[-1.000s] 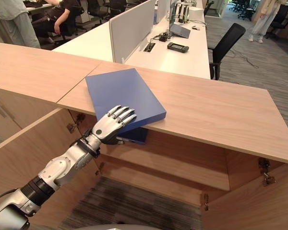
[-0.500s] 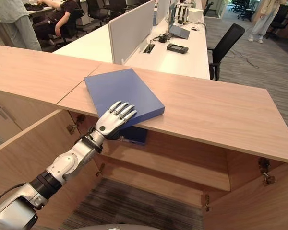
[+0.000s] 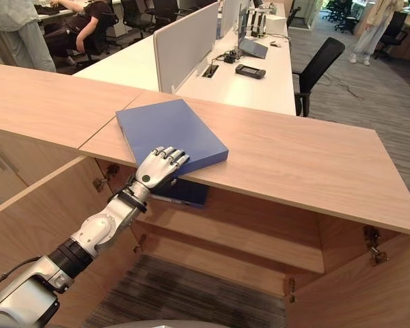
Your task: Put the empty folder in the office cabinet
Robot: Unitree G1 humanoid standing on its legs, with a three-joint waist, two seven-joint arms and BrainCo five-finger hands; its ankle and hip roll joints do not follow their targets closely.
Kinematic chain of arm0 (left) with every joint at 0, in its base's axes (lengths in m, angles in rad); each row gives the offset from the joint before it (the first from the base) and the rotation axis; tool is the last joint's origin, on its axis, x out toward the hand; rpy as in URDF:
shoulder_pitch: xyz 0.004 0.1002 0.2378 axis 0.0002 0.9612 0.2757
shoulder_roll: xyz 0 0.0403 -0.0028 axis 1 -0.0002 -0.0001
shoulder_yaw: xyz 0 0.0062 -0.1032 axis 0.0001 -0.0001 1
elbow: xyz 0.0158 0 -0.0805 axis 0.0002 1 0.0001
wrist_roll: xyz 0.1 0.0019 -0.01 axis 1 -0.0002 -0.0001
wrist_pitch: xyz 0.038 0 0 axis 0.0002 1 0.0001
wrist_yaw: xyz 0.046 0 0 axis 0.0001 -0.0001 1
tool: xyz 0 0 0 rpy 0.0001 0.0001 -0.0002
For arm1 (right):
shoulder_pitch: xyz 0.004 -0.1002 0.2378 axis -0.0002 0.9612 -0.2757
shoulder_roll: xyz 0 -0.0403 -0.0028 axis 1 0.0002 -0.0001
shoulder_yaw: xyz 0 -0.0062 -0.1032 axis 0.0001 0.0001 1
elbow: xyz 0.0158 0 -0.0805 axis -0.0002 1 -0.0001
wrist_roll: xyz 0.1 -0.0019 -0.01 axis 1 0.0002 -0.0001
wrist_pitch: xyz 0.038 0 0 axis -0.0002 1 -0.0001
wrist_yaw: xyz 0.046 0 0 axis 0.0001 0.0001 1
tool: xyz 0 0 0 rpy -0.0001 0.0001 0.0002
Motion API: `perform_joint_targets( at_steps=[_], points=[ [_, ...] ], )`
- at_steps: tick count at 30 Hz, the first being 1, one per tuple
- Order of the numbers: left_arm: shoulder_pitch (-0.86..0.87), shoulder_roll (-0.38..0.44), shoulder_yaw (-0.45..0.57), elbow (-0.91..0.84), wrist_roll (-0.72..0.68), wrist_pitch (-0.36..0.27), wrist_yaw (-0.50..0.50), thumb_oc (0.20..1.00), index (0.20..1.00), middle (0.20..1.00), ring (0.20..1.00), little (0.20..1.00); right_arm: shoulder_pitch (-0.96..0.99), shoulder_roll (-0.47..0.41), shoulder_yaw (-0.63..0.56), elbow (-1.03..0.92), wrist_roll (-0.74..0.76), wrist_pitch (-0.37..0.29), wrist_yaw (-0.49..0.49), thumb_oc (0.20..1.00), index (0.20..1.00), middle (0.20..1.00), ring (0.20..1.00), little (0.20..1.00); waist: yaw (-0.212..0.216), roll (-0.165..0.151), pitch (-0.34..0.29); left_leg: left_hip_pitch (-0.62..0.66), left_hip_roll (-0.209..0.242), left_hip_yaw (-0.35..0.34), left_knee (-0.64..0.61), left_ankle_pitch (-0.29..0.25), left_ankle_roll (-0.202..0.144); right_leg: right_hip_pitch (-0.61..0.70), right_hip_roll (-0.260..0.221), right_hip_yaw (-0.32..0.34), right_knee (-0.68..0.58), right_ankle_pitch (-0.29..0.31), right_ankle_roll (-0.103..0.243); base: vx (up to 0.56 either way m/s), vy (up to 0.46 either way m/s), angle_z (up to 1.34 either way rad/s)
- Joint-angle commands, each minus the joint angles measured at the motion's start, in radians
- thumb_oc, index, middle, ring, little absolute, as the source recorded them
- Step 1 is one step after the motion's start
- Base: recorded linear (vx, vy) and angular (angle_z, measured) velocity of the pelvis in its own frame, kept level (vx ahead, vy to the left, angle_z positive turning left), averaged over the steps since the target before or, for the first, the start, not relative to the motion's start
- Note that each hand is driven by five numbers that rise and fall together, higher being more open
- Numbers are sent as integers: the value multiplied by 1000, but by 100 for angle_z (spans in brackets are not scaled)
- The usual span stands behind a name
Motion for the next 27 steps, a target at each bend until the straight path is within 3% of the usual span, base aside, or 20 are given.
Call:
perform_joint_targets(
  at_steps=[1, 16, 27],
  points=[
    [-82, -8, -6, 120, -9, 31, -36, 200, 200, 200, 200, 200, -35, -2, 19, 33, 18, 2, -20, 1000, 1000, 1000, 1000, 1000, 5, -36, 18, 10, -49, -15, 3, -96, 29, -43, 13, -31, 6, 73, 76, 0, 0, 0],
    [-5, 20, 31, 87, -41, 18, -39, 200, 200, 200, 200, 200, -23, 1, 12, 33, 11, 1, -25, 1000, 1000, 1000, 1000, 1000, 9, -40, 19, 14, -51, -10, 3, -97, 29, -40, 11, -33, 6, 75, 76, 0, 0, 0],
    [139, 89, 162, -170, -192, -82, -18, 200, 200, 200, 200, 200, 2, 6, -8, 16, 7, -10, -31, 1000, 1000, 1000, 1000, 1000, 19, -47, 21, 16, -51, -14, 3, -98, 29, -41, 9, -35, 6, 75, 77, 0, 0, 0]
  ],
)
